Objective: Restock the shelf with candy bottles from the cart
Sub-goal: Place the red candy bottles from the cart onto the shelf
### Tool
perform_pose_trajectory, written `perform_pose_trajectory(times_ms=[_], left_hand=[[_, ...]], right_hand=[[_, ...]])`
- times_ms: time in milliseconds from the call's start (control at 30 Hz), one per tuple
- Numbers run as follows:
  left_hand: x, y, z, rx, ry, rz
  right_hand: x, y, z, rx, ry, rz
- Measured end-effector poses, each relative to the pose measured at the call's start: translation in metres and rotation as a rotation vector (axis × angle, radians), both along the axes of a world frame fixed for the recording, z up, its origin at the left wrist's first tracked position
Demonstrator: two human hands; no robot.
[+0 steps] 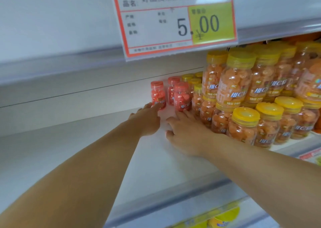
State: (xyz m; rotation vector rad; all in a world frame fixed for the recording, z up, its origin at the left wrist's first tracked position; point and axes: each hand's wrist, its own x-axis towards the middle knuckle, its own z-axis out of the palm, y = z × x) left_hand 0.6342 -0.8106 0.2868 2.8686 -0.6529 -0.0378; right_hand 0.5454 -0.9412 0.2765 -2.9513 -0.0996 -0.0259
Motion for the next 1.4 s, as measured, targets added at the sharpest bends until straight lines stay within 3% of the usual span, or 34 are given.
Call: perform_pose_trajectory(times_ms=[667, 800, 1067, 1133, 1200, 1400], left_hand=[[-0.010, -0.004, 0.008, -0.037, -0.009, 0.038], [-0.062, 0.012, 0.031, -0.144, -0.014, 0.094], [-0.260, 0.087, 0.040, -0.667, -0.076, 0.051], [-0.308, 0.108, 0.014, -0.726, -0.021, 0.102], [-0.346, 0.125, -0.028, -0.709, 0.069, 0.149], [-0.404, 0.172, -0.175, -0.470, 0.402, 0.358]], right_hand=[[-0.002, 0.001, 0.004, -0.002, -0.016, 0.057], [-0.044, 0.008, 0.018, 0.168, -0.042, 0.093], [-0.209, 0.039, 0.014, 0.754, -0.318, 0.110], [-0.247, 0.051, -0.014, 0.813, -0.248, 0.107], [-0.278, 0.059, -0.063, 0.803, -0.054, 0.056], [-0.320, 0.060, -0.216, 0.545, 0.517, 0.019]])
